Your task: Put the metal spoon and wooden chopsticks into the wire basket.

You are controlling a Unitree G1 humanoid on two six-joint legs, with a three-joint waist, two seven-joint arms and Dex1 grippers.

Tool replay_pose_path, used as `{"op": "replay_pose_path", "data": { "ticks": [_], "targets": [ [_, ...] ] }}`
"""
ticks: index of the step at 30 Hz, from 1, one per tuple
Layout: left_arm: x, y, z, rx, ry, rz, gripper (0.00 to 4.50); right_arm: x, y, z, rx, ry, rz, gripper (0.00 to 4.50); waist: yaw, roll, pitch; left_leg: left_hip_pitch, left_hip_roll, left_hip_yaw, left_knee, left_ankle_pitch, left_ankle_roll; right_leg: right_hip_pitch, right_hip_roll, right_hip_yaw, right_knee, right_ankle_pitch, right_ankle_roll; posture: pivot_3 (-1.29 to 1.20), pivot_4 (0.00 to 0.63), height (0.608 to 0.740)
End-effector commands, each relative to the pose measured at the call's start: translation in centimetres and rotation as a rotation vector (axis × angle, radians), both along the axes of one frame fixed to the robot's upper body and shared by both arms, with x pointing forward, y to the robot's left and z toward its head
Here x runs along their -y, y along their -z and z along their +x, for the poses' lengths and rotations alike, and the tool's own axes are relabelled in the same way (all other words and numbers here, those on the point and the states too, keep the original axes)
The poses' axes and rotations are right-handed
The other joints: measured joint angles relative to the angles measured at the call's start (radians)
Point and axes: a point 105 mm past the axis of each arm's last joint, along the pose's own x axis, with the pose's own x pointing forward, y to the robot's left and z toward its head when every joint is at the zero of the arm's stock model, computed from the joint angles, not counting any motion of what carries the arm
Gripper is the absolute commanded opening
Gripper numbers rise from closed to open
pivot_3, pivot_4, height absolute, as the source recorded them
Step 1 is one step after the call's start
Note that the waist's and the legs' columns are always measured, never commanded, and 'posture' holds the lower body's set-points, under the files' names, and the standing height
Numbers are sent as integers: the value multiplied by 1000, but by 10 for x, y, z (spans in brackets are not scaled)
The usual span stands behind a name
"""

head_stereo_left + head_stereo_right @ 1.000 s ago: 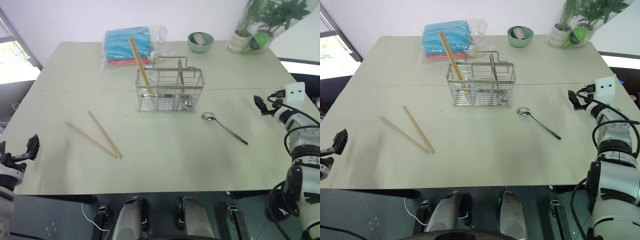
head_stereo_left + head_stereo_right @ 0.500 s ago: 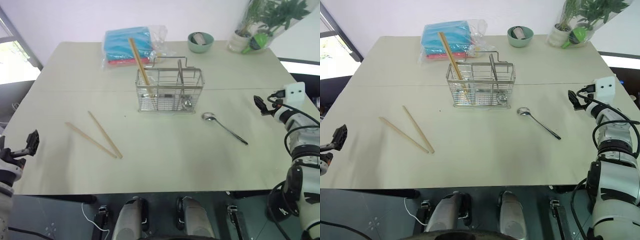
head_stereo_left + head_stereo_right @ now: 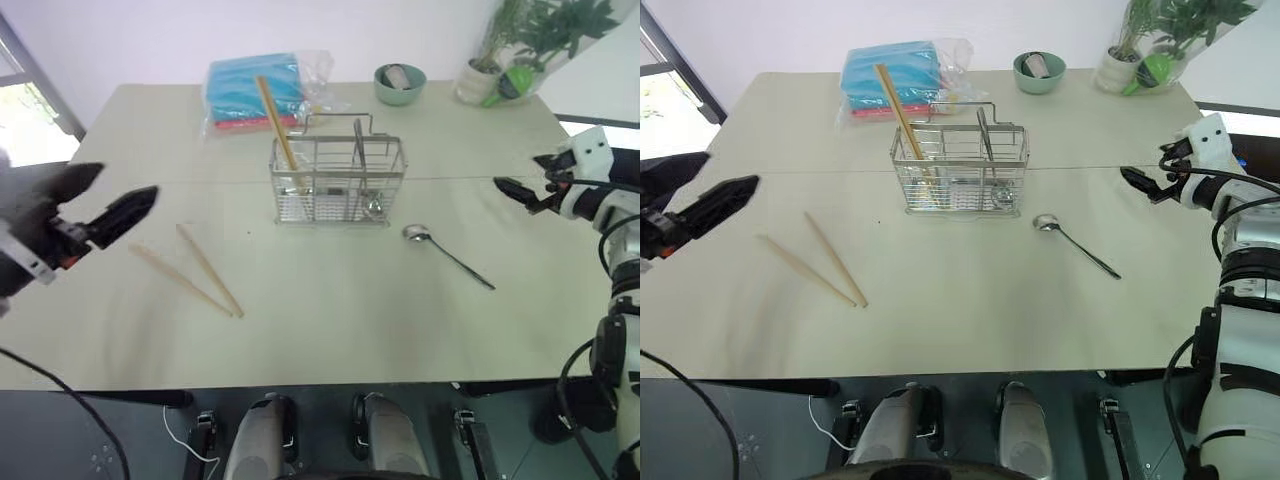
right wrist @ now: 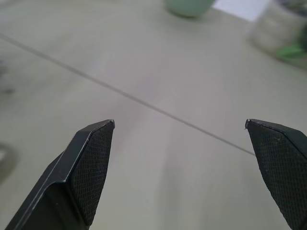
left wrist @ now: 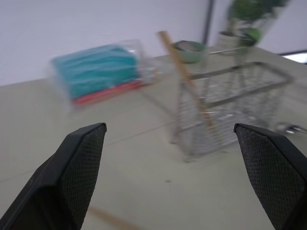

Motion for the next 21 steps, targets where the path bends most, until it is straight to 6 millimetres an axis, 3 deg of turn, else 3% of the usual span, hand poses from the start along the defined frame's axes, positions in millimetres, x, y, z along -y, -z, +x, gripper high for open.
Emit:
{"op": "replay_pose_path", "data": {
  "ticks": [1,5,13,21],
  "targets": [
    [42,7,-18,-80,289,59,4479,-19,-13,-16,-66,-178,-44,4500,1,0,0,0,0,0,0,0,0,0,0,0,0,0,0,0,150,715],
    [65,16,-17,-90,451,149,4479,-36,5,-30,-217,-296,-43,4500,5,0,0,0,0,0,0,1,-1,0,2,0,1,1,1,0,150,715],
    [85,19,5,-47,529,168,4479,-64,38,-37,-324,-352,3,4500,8,0,0,0,0,0,0,2,-2,0,3,0,1,2,4,0,150,715],
    [90,14,7,-29,564,172,4479,-80,56,-25,-329,-321,14,4500,7,0,0,0,0,0,0,2,-2,0,3,0,1,2,4,0,150,715]
  ]
}}
